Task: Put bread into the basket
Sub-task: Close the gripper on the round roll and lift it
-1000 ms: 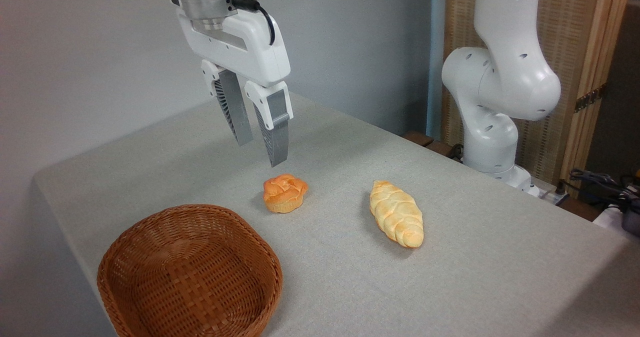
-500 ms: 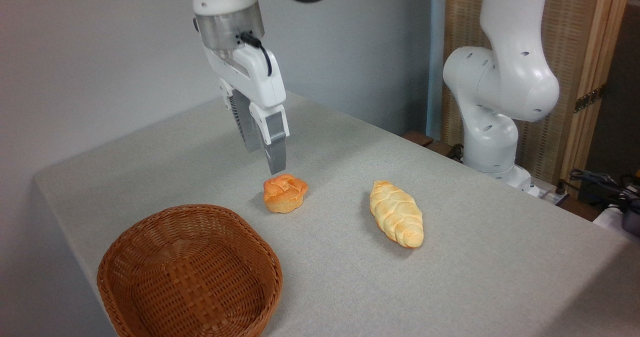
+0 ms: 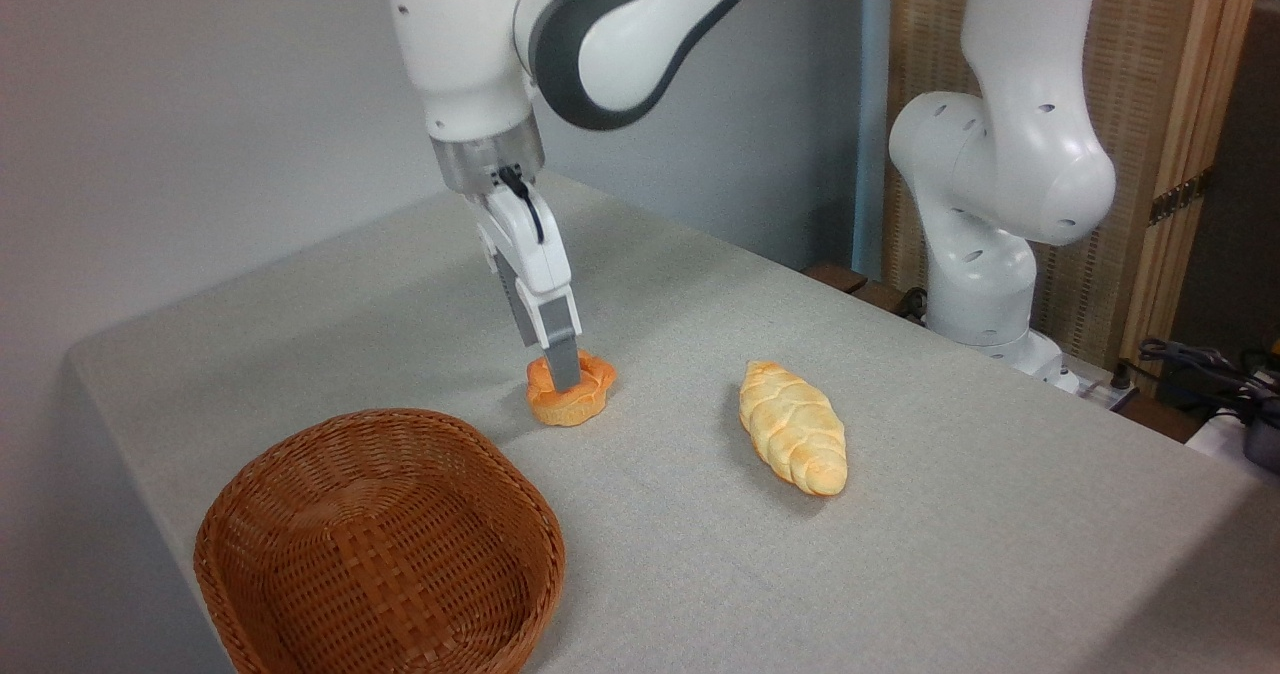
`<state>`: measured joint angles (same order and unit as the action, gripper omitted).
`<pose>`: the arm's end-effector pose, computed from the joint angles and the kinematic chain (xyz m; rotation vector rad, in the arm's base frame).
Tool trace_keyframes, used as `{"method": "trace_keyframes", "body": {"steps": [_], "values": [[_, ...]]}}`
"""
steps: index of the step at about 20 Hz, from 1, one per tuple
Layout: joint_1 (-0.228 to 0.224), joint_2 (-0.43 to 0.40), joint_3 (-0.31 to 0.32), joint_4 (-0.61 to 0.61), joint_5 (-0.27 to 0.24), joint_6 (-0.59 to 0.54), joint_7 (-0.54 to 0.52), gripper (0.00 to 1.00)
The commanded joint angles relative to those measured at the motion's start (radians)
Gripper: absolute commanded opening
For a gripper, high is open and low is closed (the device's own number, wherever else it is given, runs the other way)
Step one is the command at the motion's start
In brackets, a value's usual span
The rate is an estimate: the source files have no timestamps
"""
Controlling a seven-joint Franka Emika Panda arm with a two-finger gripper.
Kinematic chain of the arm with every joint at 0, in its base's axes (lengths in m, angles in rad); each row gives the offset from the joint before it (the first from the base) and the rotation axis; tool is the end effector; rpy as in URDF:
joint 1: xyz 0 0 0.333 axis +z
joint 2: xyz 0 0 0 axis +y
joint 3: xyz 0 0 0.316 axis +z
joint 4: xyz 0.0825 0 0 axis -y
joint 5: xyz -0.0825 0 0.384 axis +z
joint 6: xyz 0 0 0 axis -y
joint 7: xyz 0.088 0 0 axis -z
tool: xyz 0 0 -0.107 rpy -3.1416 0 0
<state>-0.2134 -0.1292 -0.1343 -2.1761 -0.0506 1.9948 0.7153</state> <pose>0.4711 -0.1754 0.4423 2.6935 -1.5411 -0.0729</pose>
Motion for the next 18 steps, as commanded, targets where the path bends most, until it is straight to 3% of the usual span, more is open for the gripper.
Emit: {"method": "trace_keyframes", "body": {"steps": [1, 5, 10, 18], "values": [[0.003, -0.009, -0.013, -0.047, -0.012, 0.039, 0.021, 1.0], [0.003, -0.006, -0.018, -0.057, 0.0, 0.042, 0.023, 0.96], [0.003, 0.002, -0.019, -0.06, 0.0, 0.048, 0.026, 0.49], [0.003, 0.003, -0.019, -0.059, 0.0, 0.047, 0.024, 0.46]]}}
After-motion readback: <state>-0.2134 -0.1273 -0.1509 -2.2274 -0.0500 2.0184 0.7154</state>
